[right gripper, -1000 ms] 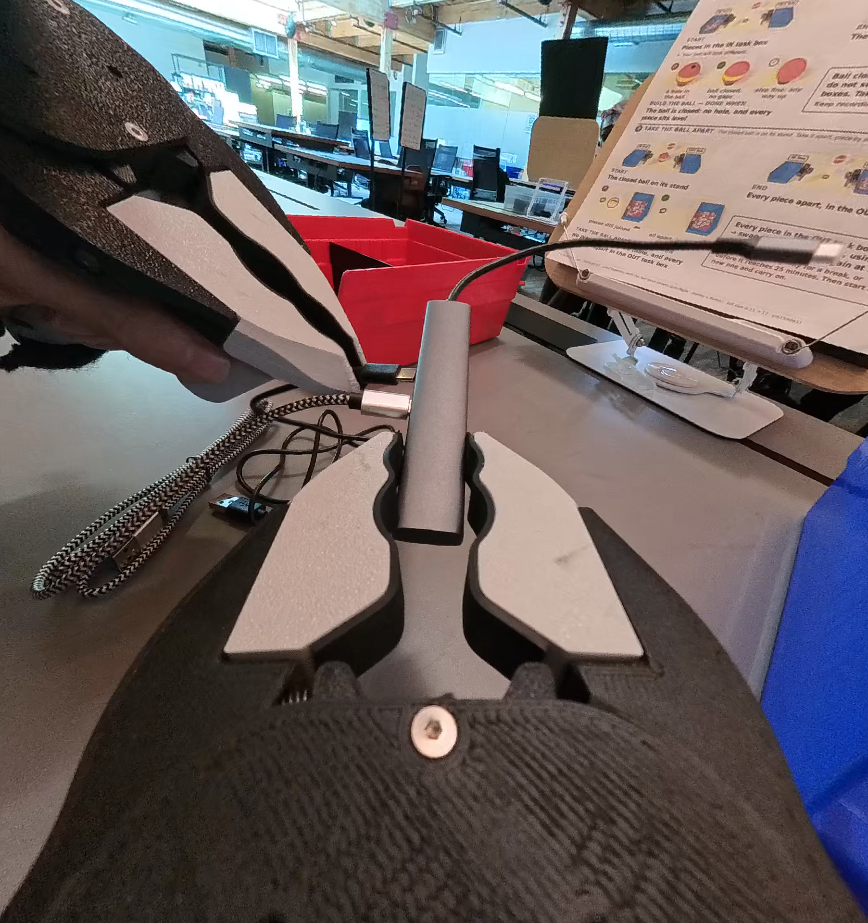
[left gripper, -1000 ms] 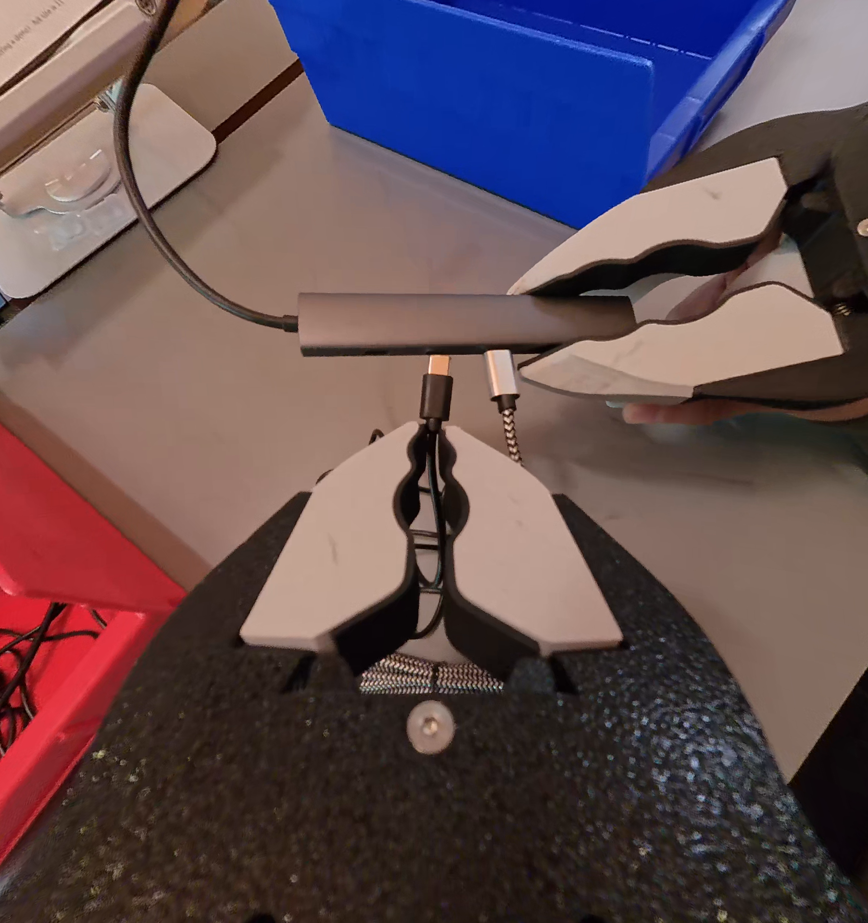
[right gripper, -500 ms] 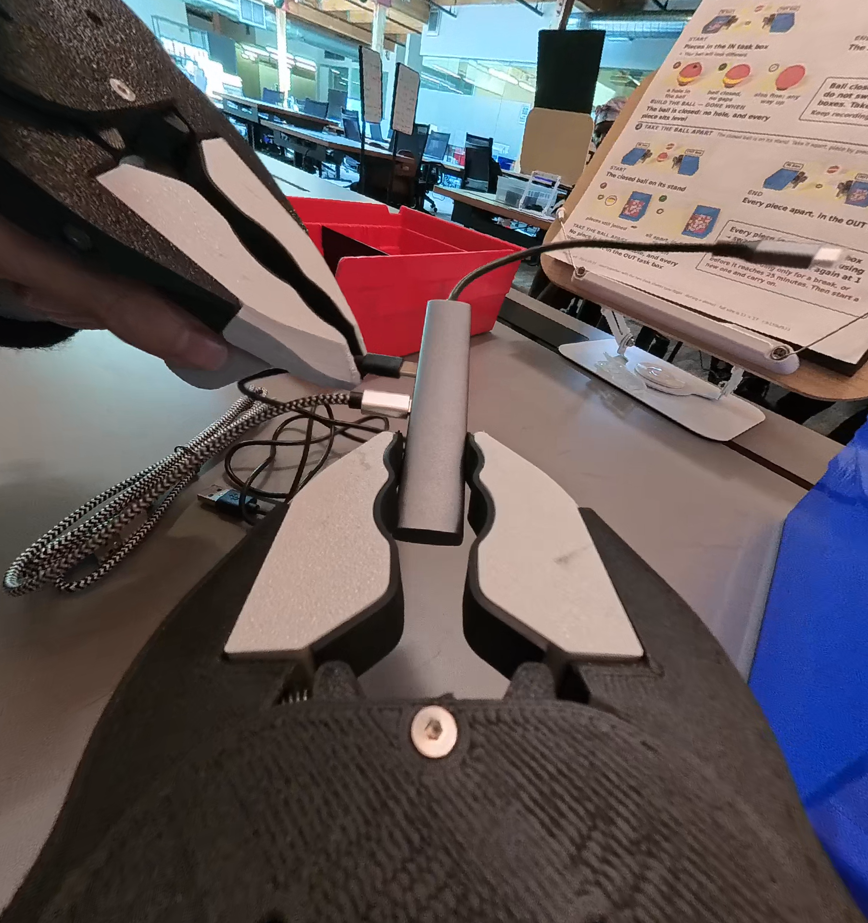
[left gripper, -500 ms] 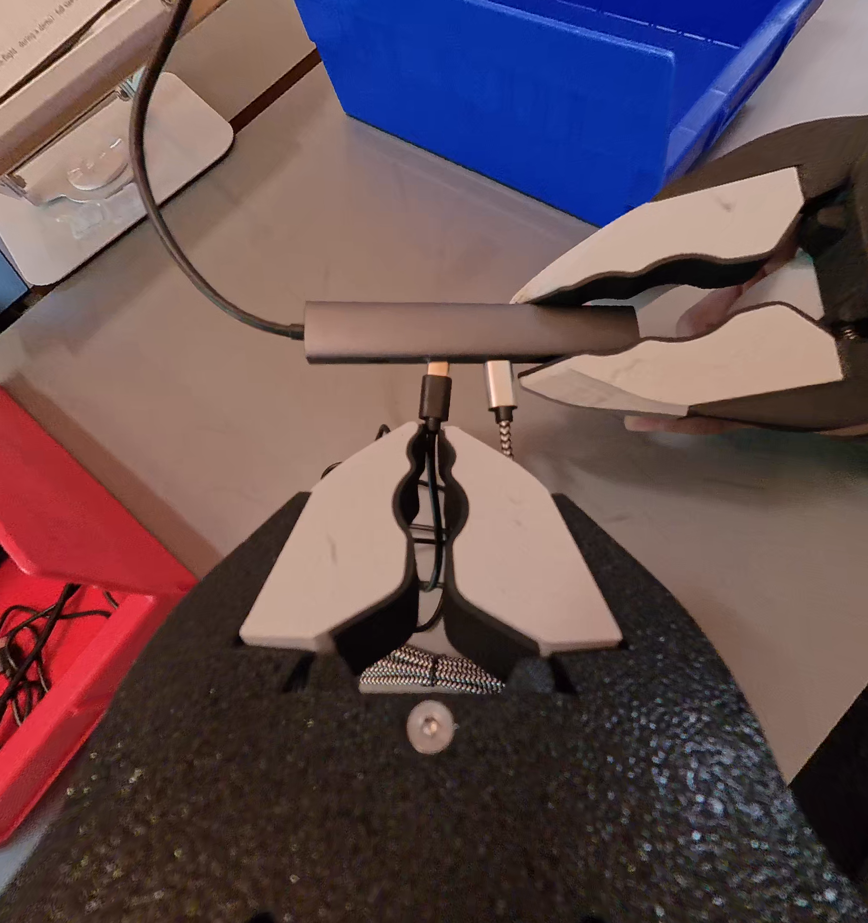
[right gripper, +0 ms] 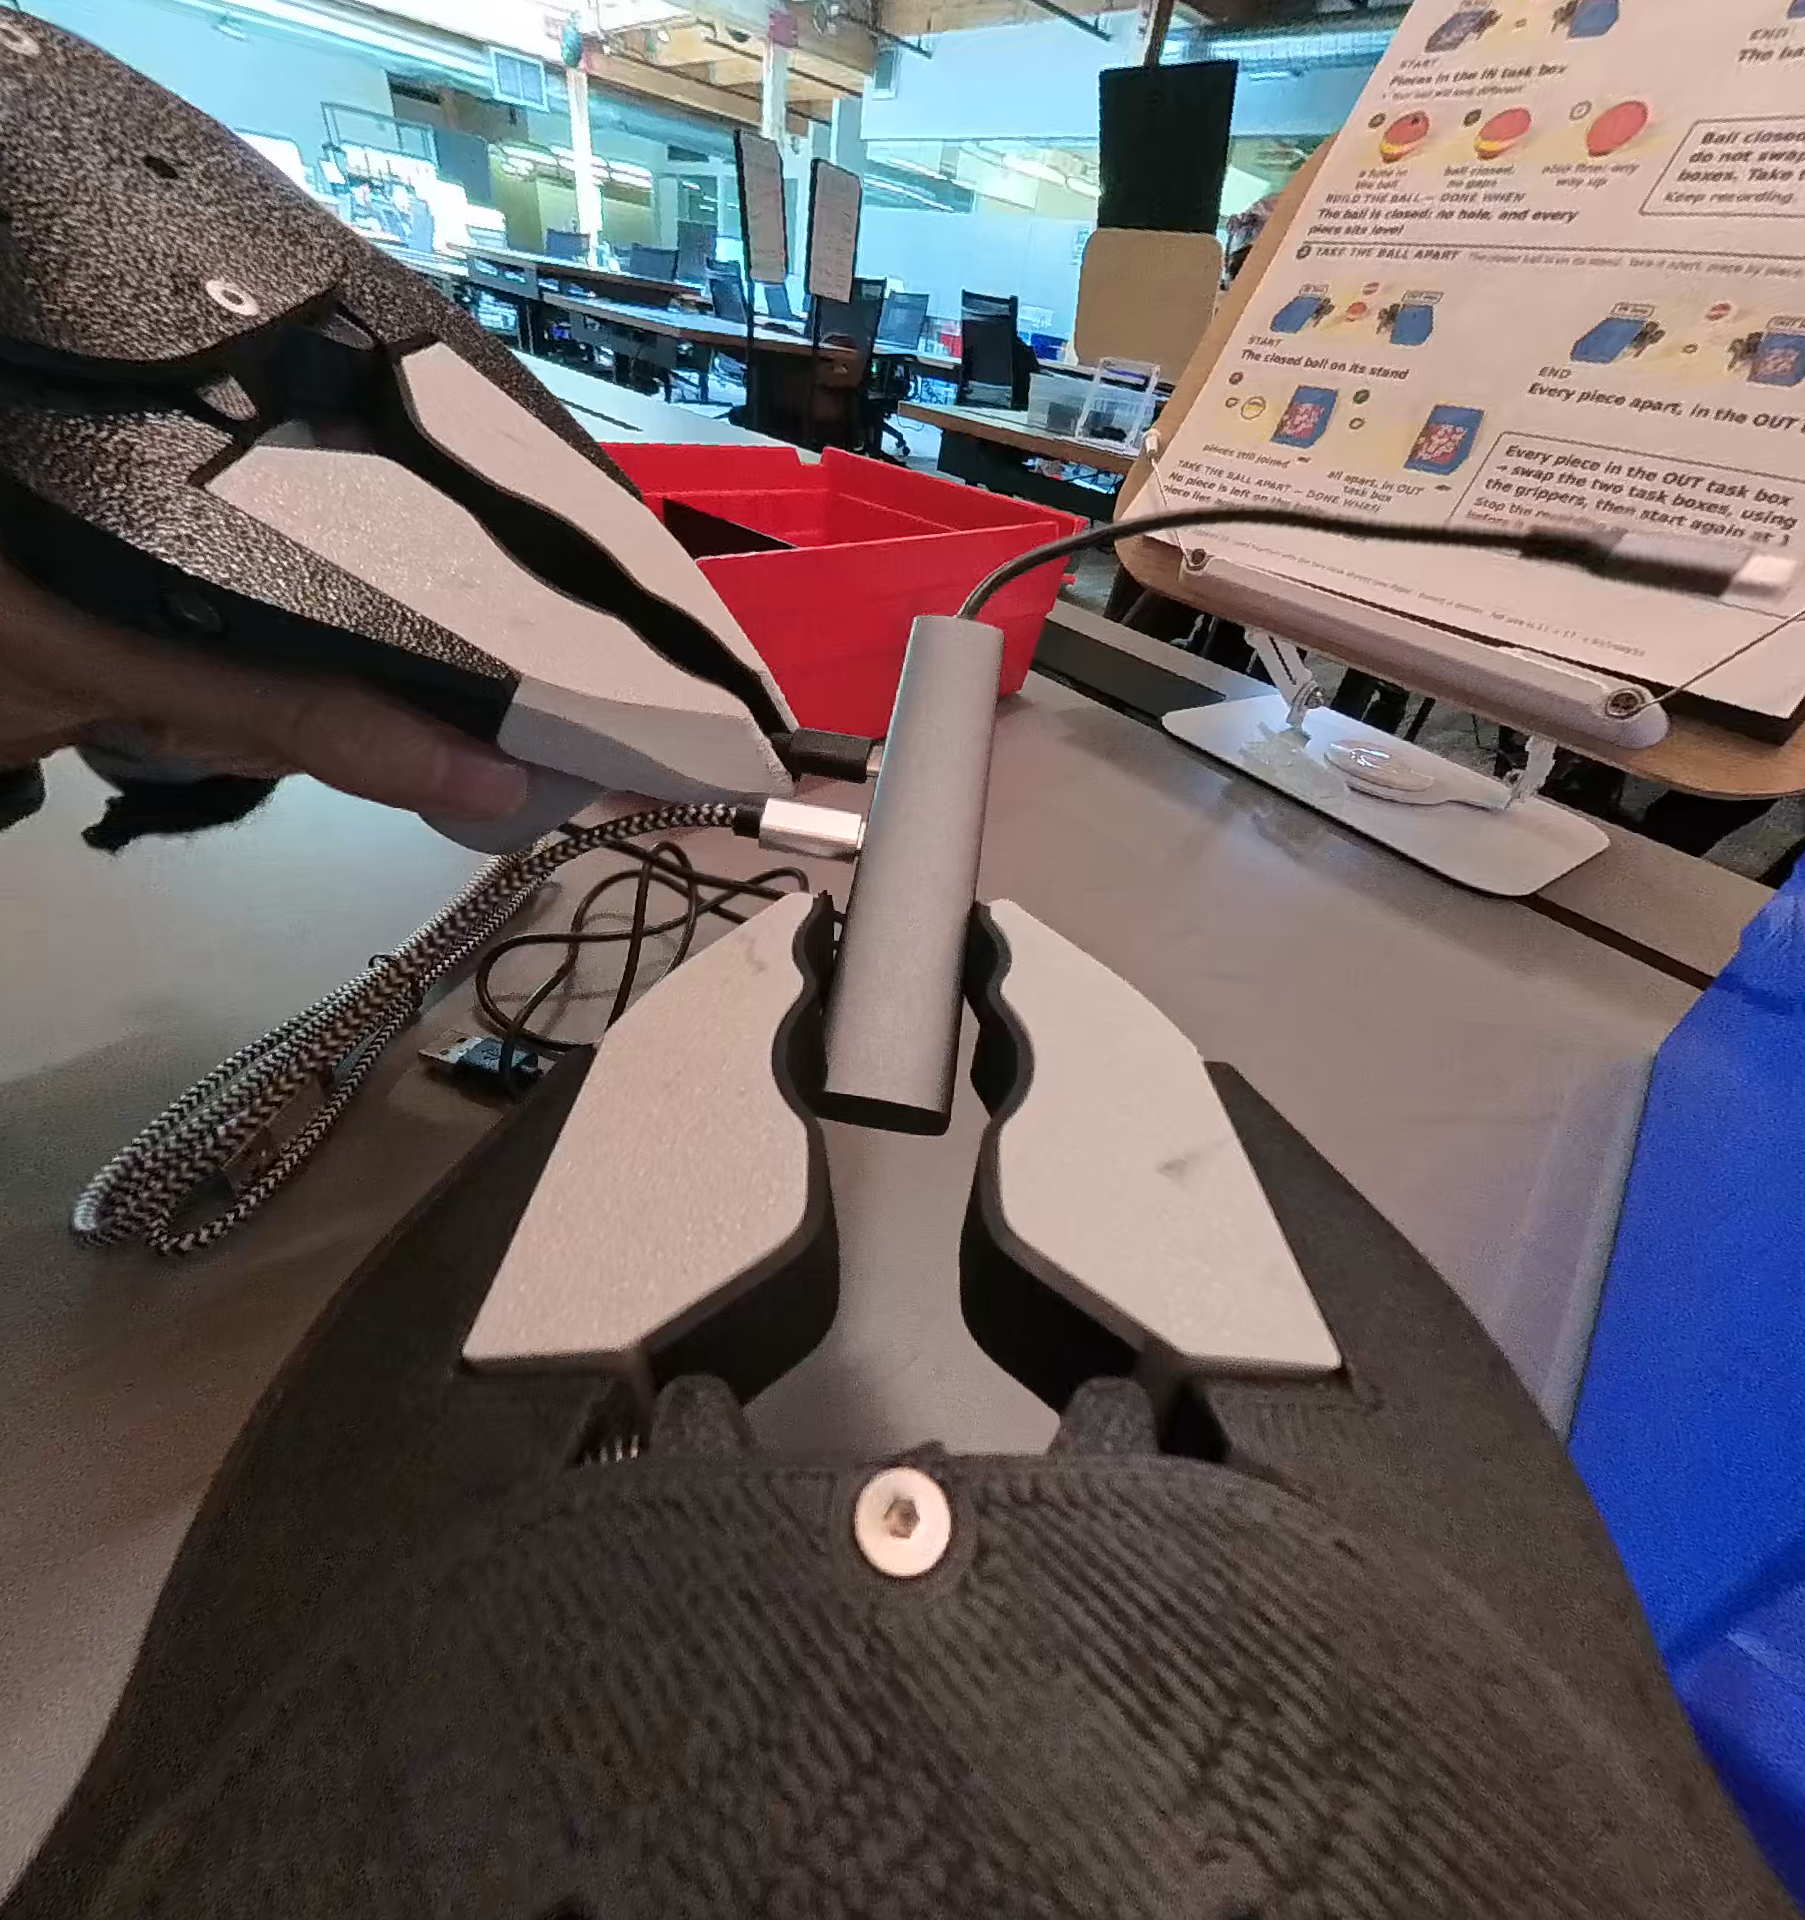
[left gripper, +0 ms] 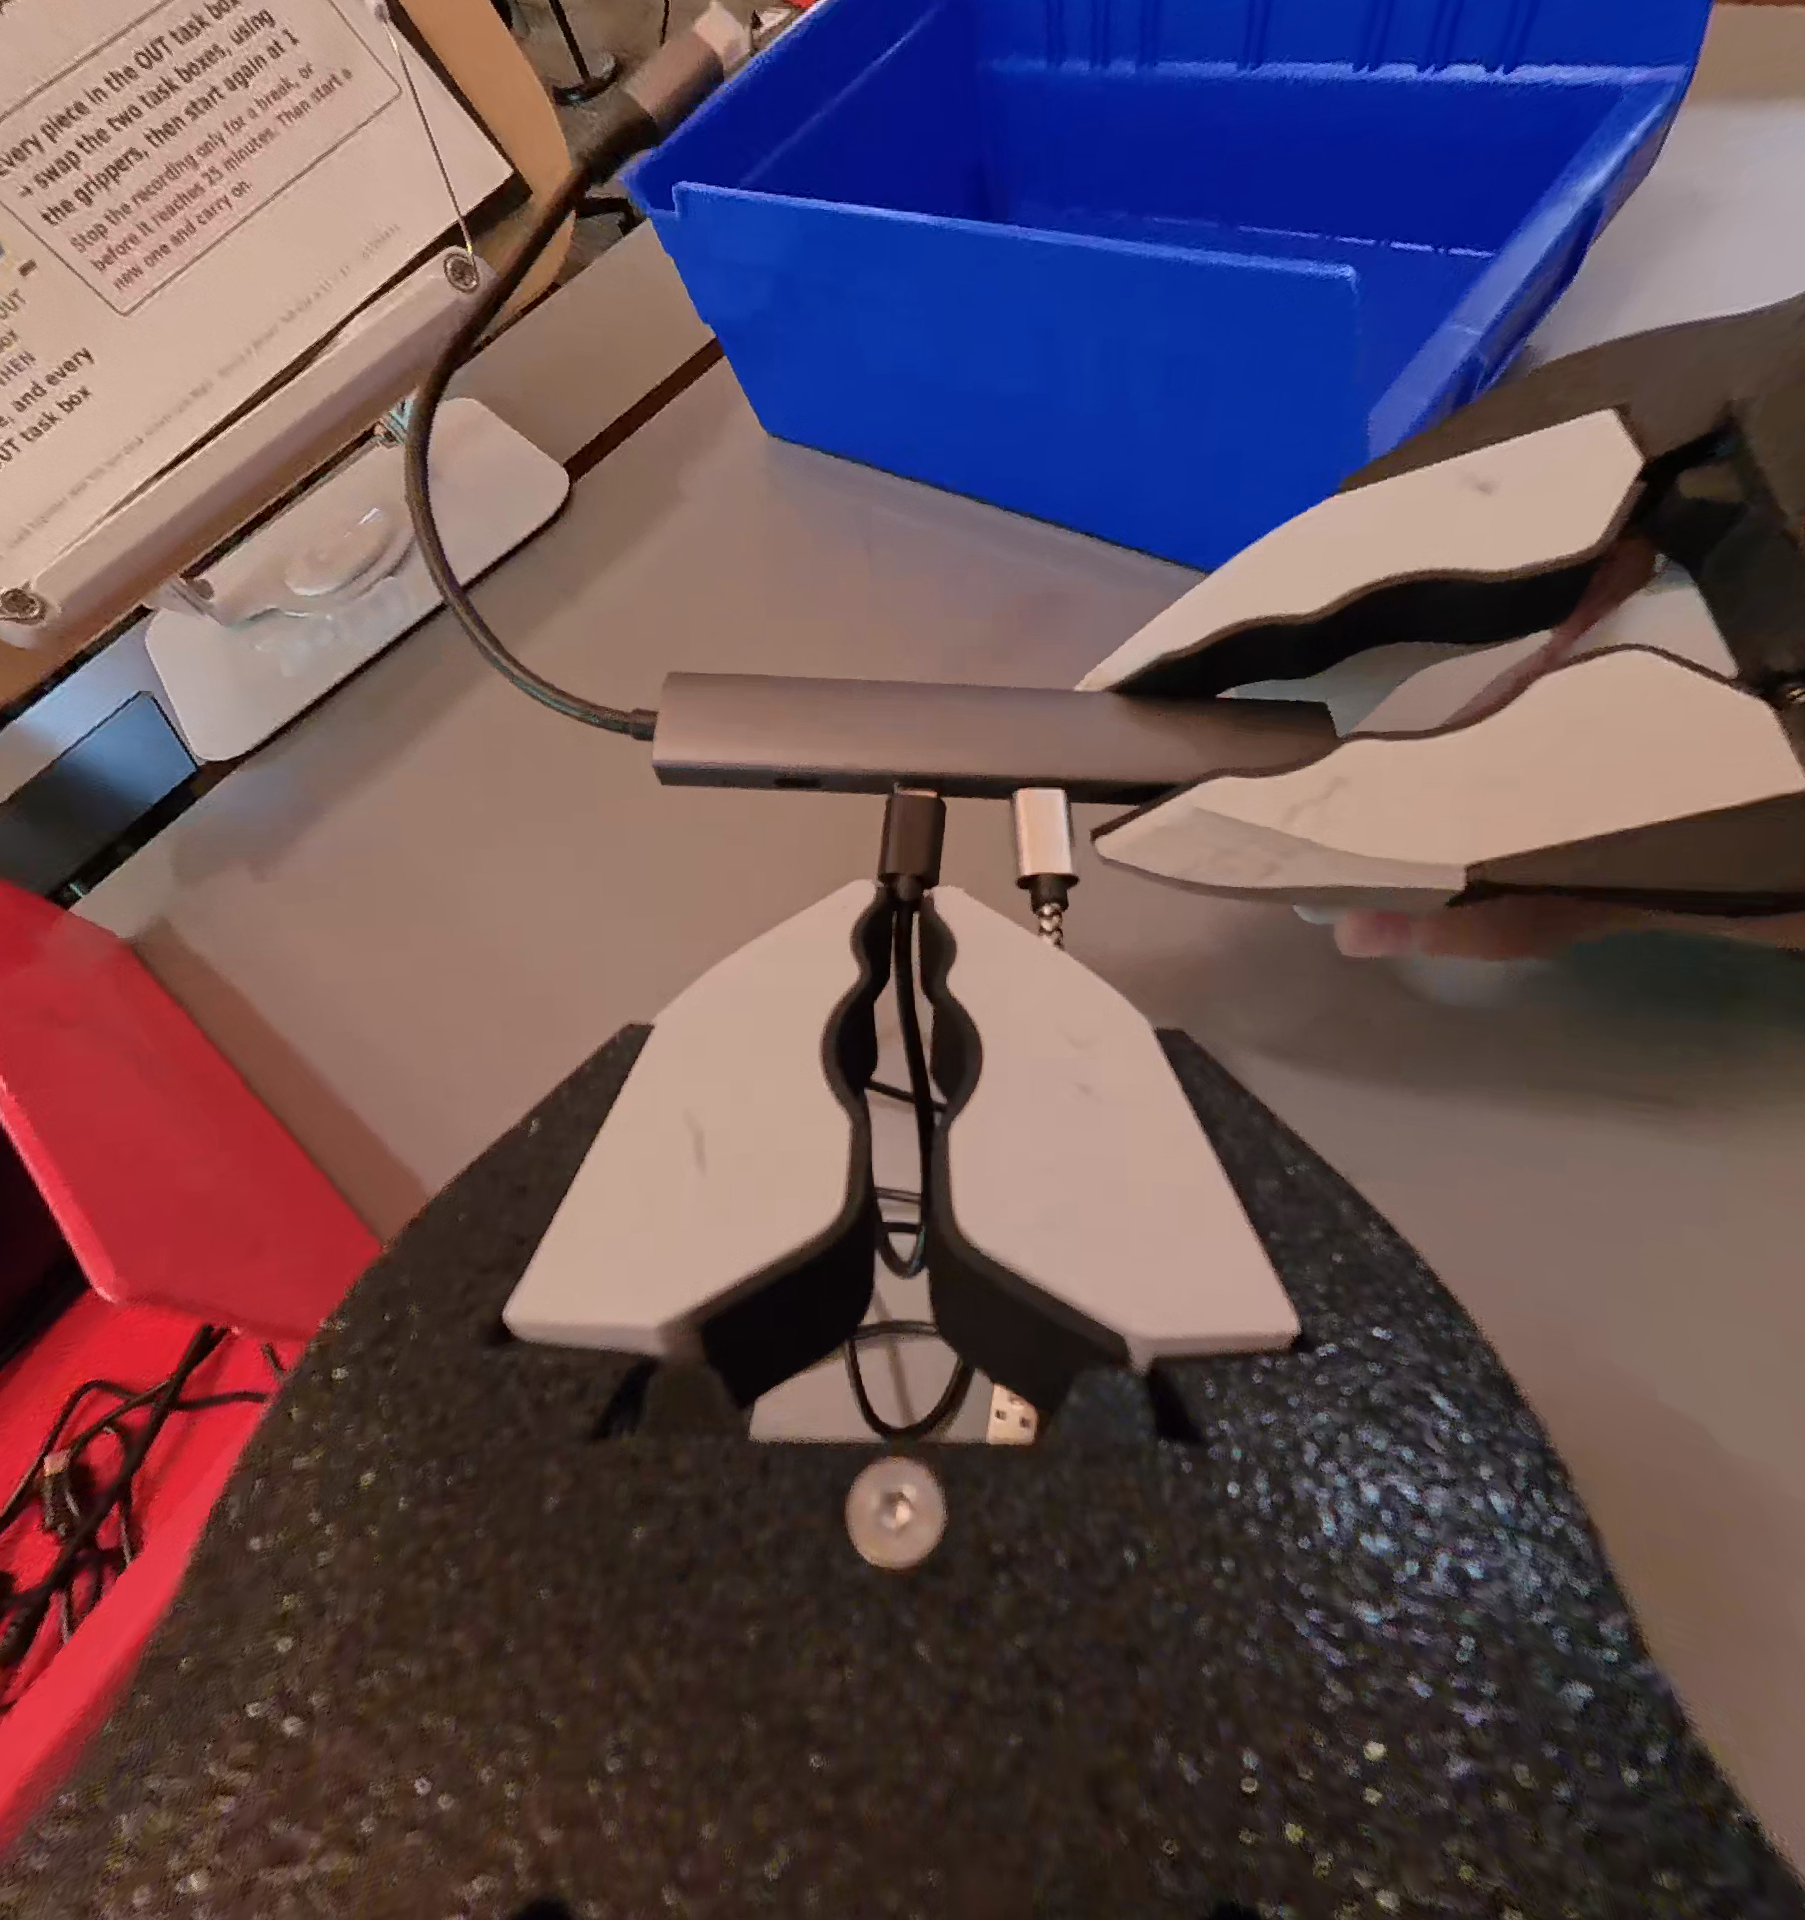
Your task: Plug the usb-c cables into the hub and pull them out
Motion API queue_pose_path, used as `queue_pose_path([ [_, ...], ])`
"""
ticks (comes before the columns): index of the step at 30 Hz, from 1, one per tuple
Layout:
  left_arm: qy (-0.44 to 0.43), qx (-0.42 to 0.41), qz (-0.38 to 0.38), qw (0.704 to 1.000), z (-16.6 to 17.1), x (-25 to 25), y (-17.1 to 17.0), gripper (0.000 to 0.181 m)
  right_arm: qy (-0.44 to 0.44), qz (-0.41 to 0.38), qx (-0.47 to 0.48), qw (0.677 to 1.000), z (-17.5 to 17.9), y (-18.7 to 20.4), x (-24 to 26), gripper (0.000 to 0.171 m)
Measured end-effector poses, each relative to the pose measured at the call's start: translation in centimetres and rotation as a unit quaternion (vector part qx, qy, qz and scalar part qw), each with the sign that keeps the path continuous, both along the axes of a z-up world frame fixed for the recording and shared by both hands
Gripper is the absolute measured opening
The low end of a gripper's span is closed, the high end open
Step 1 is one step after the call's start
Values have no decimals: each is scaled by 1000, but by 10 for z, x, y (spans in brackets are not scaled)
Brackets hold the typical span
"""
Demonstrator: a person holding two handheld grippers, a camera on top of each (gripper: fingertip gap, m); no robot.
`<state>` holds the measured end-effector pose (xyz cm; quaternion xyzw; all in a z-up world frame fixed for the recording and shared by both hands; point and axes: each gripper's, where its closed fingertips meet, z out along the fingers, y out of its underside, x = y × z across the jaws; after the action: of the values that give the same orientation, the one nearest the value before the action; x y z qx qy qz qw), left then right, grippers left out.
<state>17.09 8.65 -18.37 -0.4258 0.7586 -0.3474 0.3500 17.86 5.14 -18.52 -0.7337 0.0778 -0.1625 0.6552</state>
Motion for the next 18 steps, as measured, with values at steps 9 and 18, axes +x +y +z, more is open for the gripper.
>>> queue_pose_path([
  [9, -8, 16, 0, 1000, -3, 1, 2, 3, -27, -12, -18, 999, -3, 1, -1, 26],
  [18, -21, 28, 8, 999, -2, 3, 1, 3, -28, -16, -22, 999, -4, 1, 0, 26],
])
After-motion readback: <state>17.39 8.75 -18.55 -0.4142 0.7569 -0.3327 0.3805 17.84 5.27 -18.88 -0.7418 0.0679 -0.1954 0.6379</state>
